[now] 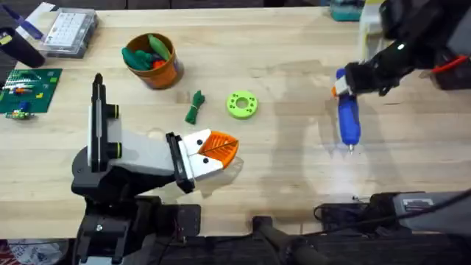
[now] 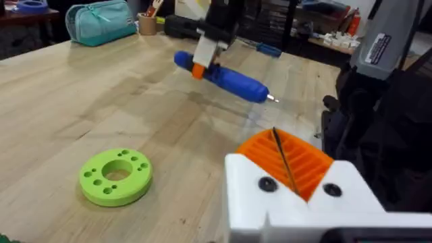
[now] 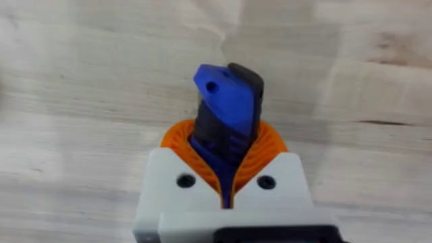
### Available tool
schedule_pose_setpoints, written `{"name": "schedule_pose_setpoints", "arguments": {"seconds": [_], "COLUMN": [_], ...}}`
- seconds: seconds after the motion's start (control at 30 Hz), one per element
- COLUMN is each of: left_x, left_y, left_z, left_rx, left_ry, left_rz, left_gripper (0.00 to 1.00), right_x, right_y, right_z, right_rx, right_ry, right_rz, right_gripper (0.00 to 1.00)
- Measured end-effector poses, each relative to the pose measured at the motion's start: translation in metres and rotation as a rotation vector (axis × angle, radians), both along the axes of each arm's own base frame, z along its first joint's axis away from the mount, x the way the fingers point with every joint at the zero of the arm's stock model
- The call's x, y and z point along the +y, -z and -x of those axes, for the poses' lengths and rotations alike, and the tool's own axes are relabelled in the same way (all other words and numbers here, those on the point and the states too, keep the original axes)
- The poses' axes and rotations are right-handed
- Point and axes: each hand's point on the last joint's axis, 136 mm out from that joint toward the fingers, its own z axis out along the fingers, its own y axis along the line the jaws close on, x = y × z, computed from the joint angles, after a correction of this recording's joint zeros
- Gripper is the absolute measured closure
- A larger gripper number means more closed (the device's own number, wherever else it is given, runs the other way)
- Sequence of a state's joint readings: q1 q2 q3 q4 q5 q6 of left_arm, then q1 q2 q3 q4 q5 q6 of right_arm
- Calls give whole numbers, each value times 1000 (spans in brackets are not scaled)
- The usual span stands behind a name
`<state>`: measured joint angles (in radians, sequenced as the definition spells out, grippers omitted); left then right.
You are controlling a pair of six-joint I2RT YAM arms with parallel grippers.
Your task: Pick up the gripper from the table and insert it into the empty holder that is missing its gripper. Then pick up a screw, insert it into the mounting hole, and use the screwdriver to tighten it. Finally, clean up the table by picking up the vegetable and placing it into the bucket.
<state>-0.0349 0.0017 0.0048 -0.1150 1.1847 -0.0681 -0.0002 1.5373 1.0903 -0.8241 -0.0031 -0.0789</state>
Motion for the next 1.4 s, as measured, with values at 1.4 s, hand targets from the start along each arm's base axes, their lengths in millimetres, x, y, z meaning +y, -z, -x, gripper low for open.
{"name": "schedule_pose_setpoints", "arguments": {"seconds": [1.4], "left_x": [0], "left_y": [1], "left_z": [0], "left_rx": [5], "left_ry": [1], "left_rz": [0], "left_gripper": [992], "right_x": [208], "right_y": [-260], "right_z": [31], "right_rx": [-685], "right_ry": [-553], "right_rz": [-522], "right_gripper": [974]}}
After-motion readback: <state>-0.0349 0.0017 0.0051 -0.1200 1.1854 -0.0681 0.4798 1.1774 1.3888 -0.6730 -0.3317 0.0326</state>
